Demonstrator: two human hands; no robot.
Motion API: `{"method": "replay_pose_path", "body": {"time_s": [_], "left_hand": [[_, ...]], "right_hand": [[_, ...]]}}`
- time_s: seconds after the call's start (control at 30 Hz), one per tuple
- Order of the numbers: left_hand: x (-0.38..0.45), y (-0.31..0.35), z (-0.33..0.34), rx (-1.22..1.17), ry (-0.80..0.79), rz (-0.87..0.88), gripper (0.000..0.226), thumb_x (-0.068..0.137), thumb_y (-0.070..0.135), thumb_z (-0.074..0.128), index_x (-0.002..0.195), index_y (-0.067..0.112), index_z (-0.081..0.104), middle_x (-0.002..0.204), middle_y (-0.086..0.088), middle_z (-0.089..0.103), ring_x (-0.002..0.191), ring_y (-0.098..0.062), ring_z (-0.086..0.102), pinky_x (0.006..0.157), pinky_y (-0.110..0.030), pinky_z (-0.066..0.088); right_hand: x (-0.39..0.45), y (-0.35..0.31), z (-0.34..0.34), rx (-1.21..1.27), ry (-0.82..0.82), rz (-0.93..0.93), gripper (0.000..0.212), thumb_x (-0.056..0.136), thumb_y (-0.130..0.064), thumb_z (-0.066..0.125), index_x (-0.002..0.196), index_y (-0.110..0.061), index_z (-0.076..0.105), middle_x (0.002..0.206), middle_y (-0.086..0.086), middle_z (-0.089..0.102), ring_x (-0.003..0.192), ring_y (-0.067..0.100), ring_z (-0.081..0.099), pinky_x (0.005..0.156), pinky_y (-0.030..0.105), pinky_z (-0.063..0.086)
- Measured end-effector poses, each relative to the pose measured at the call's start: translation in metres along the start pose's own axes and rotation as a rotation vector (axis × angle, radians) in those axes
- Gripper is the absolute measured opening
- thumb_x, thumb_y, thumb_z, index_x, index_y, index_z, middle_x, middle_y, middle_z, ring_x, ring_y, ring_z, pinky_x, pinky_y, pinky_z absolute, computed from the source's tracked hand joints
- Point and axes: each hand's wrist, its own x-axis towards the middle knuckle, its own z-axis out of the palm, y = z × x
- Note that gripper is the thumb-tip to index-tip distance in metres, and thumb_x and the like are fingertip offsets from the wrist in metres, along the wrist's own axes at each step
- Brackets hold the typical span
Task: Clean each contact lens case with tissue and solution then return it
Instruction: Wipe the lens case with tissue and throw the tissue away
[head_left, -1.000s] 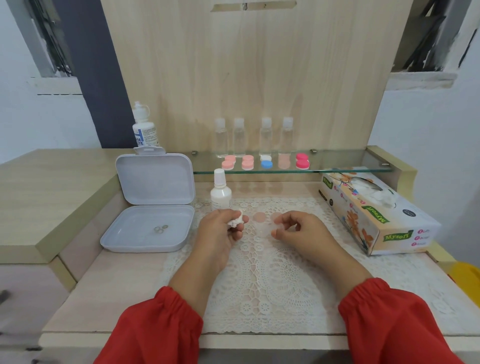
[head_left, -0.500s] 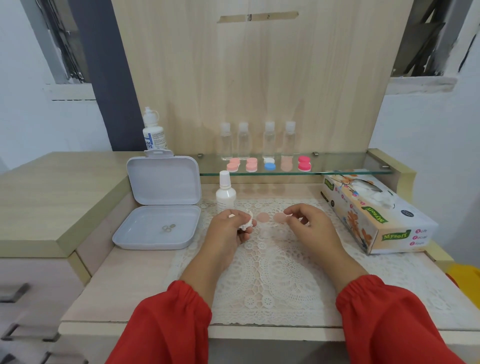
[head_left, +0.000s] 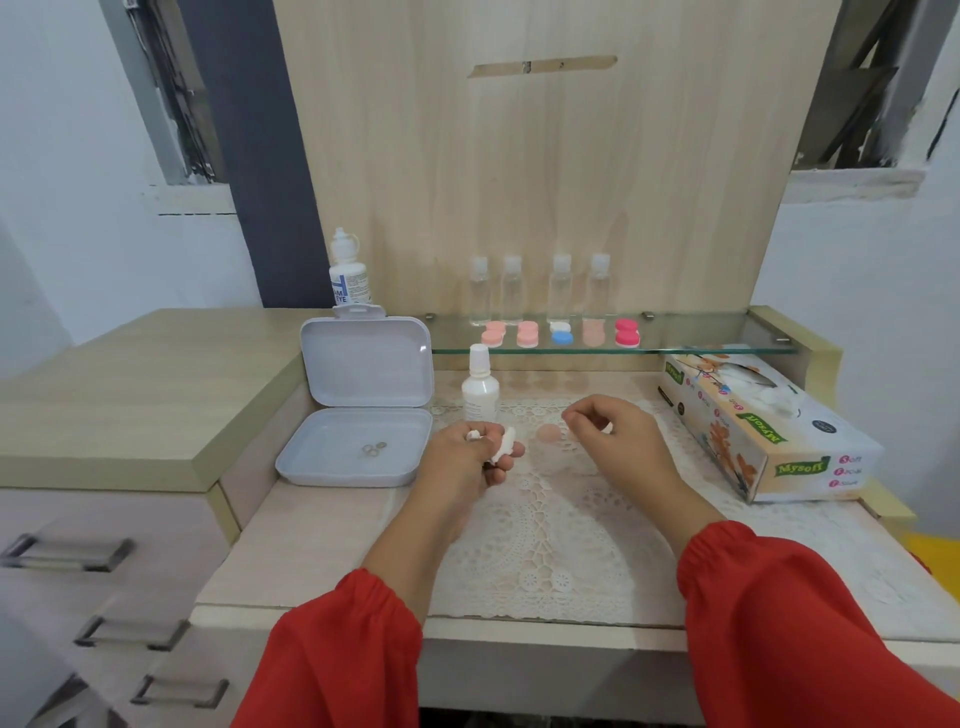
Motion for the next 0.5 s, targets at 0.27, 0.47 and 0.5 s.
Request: {"method": "replay_pose_path", "body": {"time_s": [0.27,0.47,0.5], "left_hand": [[-0.036,0.024,-0.052,0.017,0.063,0.097,0.018,0.096,-0.003,0.043,0.089,0.002,0.060,0.079,-0.017,0.070,0.055,-0.011,0.055,0.051,-0.018,0.046],[-0.073,0.036,-0.118,0.042,0.142,0.150,0.020,0.094,-0.006,0.040,0.094,-0.001,0.059,0.080,-0.017,0.069,0.054,-0.010,0.057,0.050,-0.018,0.045],[-0.080,0.038,-0.131,0.046,0.161,0.158,0.021,0.094,-0.006,0.039,0.093,-0.001,0.059,0.081,-0.019,0.068,0.053,-0.010,0.056,0.049,-0.018,0.045]], "right_hand": [[-0.025,-0.061,0.062,0.267,-0.084,-0.061,0.011,0.088,-0.021,0.063,0.081,-0.021,0.072,0.083,-0.004,0.068,0.077,0.007,0.058,0.069,0.013,0.042],[-0.056,-0.121,0.118,0.465,-0.197,-0.155,0.012,0.088,-0.012,0.064,0.080,-0.016,0.072,0.079,-0.006,0.069,0.076,0.006,0.061,0.070,0.013,0.046],[-0.061,-0.130,0.129,0.486,-0.225,-0.161,0.013,0.088,-0.011,0.064,0.079,-0.017,0.071,0.079,-0.007,0.069,0.078,0.008,0.063,0.072,0.015,0.047]]}}
